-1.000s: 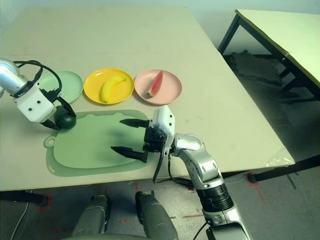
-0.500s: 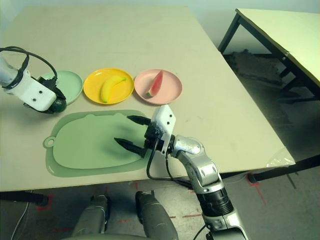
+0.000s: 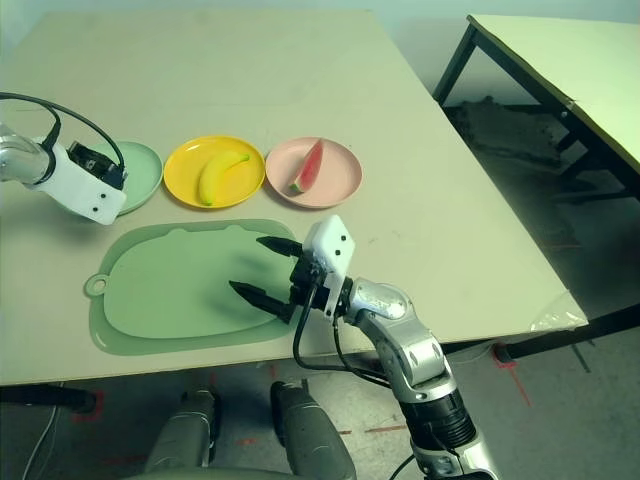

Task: Place the fruits into color-matched plates.

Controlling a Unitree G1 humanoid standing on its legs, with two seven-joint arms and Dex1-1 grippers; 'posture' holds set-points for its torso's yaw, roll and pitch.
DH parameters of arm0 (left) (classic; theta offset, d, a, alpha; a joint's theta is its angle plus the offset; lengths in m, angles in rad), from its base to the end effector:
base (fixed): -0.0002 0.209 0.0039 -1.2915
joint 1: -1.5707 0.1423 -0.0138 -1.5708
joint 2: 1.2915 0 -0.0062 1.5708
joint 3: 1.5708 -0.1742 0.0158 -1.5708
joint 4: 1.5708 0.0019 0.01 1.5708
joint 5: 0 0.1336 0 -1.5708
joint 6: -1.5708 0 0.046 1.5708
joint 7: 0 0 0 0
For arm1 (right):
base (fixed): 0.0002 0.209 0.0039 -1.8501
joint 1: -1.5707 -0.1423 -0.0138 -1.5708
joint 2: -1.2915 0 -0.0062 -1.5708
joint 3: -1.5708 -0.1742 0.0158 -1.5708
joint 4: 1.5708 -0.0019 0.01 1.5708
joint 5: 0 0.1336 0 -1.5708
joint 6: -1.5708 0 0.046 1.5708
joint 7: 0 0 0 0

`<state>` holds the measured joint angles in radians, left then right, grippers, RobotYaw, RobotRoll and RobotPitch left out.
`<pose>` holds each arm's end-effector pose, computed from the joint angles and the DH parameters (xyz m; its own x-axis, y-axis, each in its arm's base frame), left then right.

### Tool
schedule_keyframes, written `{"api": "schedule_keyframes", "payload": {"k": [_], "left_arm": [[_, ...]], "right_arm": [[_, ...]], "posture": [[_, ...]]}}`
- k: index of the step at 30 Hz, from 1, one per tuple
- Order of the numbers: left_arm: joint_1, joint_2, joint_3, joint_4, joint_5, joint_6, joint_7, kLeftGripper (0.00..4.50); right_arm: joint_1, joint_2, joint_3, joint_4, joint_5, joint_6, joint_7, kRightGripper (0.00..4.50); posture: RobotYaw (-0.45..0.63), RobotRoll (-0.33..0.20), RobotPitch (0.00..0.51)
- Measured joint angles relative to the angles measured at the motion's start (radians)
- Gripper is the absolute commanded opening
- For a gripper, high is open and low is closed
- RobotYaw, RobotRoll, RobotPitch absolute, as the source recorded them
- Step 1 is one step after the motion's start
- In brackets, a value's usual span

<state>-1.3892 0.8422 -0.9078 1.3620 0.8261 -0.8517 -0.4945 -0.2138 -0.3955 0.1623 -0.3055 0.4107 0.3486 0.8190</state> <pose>0.3275 0.2706 0.2461 0.7150 -0.0868 -0.6937 0.5312 -0.5777 0.6197 0.2222 -0.1572 0.1326 0.4117 0.9113 0.0095 -0.9078 0.4110 -0.0836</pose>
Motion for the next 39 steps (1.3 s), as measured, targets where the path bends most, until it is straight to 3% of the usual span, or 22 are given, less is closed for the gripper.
{"api": "schedule_keyframes", "payload": {"k": [2,7,17,24,28,33,36,39], "left_arm": [[0.005,-0.002,0.001,0.001,0.018,0.005,0.022,2.86],[0.007,-0.005,0.008,0.001,0.049,0.012,0.064,4.48],[0.005,-0.009,0.030,0.002,0.089,0.004,0.105,4.48],[-0.067,0.013,0.064,0.001,0.097,-0.062,0.101,4.48],[-0.077,0.031,0.271,0.013,-0.108,-0.084,-0.138,4.48],[-0.036,0.031,0.711,-0.015,-0.582,0.119,-0.585,4.48],[0.064,0.045,0.896,-0.077,-0.783,0.304,-0.716,4.48],[0.249,0.069,1.013,-0.150,-0.895,0.430,-0.731,4.48]], "right_arm": [[0.000,-0.004,-0.004,-0.001,0.002,0.003,0.000,4.50],[0.000,-0.021,-0.008,-0.003,0.008,0.004,0.005,4.50],[-0.001,-0.018,-0.013,-0.004,0.010,0.005,0.008,4.50],[-0.043,-0.019,-0.016,0.037,0.009,-0.013,0.029,4.50],[-0.084,-0.014,-0.026,0.078,0.009,-0.037,0.035,4.50],[-0.166,0.029,-0.045,0.121,0.009,-0.054,0.013,4.50],[-0.198,0.046,-0.092,0.172,0.009,-0.071,-0.029,4.50],[-0.207,0.070,-0.147,0.220,0.008,-0.088,-0.087,4.50]], "posture": [[-0.18,0.000,0.230],[-0.18,0.000,0.233],[-0.17,0.000,0.228],[-0.13,0.000,0.213],[-0.11,0.000,0.204],[-0.08,0.000,0.199],[-0.06,0.000,0.196],[-0.04,0.000,0.203]]}}
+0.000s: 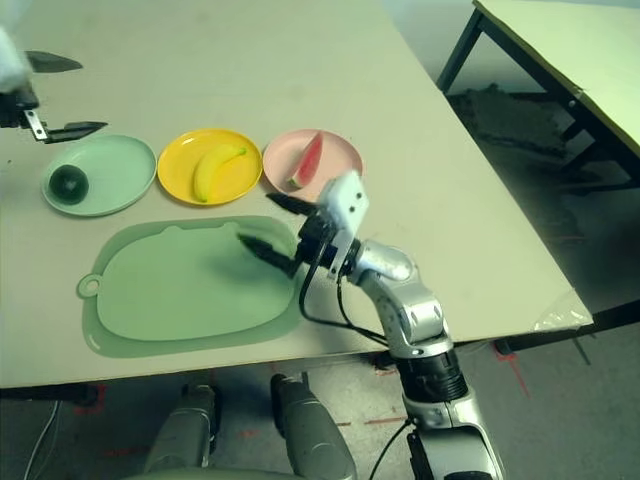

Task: Place the fruits into color-matched plates.

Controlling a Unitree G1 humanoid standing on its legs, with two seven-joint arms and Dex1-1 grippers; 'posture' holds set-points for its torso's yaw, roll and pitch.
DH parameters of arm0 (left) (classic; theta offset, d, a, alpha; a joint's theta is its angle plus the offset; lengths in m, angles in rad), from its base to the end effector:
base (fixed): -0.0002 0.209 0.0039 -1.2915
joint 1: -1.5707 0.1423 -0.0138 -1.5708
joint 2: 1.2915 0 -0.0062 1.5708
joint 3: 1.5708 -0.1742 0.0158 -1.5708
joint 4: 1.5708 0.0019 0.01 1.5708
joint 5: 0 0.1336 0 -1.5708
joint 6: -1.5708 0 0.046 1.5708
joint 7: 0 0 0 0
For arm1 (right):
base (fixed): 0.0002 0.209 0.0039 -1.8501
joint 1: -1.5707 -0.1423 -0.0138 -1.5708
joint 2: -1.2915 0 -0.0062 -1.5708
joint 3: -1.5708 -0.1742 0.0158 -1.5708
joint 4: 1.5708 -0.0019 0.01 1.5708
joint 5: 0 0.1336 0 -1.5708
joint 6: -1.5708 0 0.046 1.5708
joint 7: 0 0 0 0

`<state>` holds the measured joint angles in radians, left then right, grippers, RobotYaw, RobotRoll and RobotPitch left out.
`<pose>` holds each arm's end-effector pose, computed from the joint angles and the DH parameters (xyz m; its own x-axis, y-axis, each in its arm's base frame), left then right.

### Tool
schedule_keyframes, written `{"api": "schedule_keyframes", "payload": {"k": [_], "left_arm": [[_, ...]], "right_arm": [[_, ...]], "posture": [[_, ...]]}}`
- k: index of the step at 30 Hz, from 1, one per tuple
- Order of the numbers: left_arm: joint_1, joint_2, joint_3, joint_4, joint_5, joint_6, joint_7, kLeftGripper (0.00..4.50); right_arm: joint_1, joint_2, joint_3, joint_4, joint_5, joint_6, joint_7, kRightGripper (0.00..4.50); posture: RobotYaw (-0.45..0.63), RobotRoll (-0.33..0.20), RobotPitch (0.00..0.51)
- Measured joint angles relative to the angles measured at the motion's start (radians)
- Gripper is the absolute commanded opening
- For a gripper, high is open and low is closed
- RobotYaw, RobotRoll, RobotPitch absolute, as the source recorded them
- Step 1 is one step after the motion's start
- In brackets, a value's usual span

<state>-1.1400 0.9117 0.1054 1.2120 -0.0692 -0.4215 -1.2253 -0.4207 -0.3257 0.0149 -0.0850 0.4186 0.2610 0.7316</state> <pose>0.2880 0.3519 0.2713 0.8039 -0.5862 -0.1004 0.5152 0.6019 0.6102 0.2608 -0.1719 0.1574 0.5861 0.7880 0.1884 -0.7843 0.6102 -0.1123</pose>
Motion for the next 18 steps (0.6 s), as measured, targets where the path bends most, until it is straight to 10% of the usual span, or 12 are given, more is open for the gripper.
{"api": "schedule_keyframes", "payload": {"k": [7,18], "left_arm": [[0.732,-0.102,0.322,-0.440,-0.285,0.301,0.236,4.48],[0.993,-0.221,0.473,-0.820,-0.356,0.452,0.587,4.48]], "right_arm": [[0.095,-0.040,-0.159,0.106,-0.043,-0.094,-0.120,4.50],[0.280,-0.080,-0.288,0.233,-0.046,-0.321,-0.107,4.50]], "posture": [[-0.02,0.000,0.204],[-0.02,0.000,0.196]]}}
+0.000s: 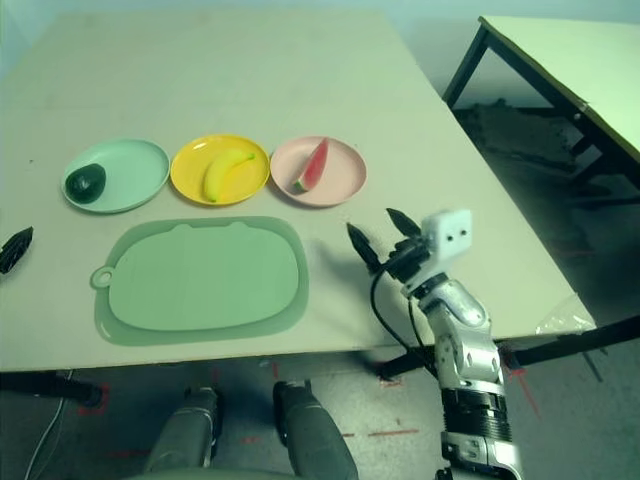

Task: Place the fruits into color-matched plates.

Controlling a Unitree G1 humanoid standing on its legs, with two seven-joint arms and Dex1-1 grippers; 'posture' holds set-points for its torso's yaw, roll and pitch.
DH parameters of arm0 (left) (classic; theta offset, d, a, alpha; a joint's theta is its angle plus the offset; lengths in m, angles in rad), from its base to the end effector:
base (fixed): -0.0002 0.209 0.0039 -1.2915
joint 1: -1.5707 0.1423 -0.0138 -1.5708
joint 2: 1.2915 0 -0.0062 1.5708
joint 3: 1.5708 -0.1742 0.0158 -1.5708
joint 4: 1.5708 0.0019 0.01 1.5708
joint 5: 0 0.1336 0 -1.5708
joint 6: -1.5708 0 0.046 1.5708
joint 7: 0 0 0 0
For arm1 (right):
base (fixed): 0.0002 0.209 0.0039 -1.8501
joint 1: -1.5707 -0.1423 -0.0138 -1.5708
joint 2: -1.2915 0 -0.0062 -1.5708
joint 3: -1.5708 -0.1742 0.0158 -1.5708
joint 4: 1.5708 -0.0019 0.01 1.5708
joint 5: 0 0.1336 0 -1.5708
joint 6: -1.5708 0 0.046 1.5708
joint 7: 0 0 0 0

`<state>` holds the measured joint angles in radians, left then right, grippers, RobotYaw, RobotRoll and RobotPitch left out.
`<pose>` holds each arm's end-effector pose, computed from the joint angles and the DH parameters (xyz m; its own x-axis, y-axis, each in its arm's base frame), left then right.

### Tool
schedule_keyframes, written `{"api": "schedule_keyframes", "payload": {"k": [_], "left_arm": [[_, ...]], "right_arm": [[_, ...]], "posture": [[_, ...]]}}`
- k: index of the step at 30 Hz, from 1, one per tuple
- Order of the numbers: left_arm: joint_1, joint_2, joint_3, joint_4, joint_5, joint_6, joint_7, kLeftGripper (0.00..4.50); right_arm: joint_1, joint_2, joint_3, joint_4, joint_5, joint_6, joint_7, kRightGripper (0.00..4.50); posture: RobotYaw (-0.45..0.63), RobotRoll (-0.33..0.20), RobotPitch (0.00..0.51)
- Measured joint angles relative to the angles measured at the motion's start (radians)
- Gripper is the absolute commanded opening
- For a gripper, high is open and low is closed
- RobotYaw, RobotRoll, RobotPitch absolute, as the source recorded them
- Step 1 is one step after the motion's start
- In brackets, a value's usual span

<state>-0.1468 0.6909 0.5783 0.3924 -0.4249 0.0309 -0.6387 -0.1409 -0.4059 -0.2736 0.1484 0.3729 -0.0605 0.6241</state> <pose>0.1801 0.3758 0.1291 0.9983 0.0148 0.0559 -0.0205 0.9944 0.1038 0.2163 -0.2710 0.0948 0.9269 0.3476 0.1416 -0.3400 0.9374 -0.0757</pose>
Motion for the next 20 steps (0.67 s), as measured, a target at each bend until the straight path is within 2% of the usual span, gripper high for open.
{"api": "schedule_keyframes", "payload": {"k": [10,20], "left_arm": [[-0.033,-0.013,-0.017,-0.072,-0.001,0.039,0.057,4.48],[0.049,-0.012,0.005,-0.159,-0.019,0.076,0.085,4.48]], "right_arm": [[-0.052,-0.026,-0.052,0.230,-0.019,-0.170,0.014,4.50],[-0.098,-0.027,-0.045,0.283,-0.026,-0.216,0.043,4.50]], "posture": [[0.00,0.000,0.195],[0.05,0.000,0.206]]}}
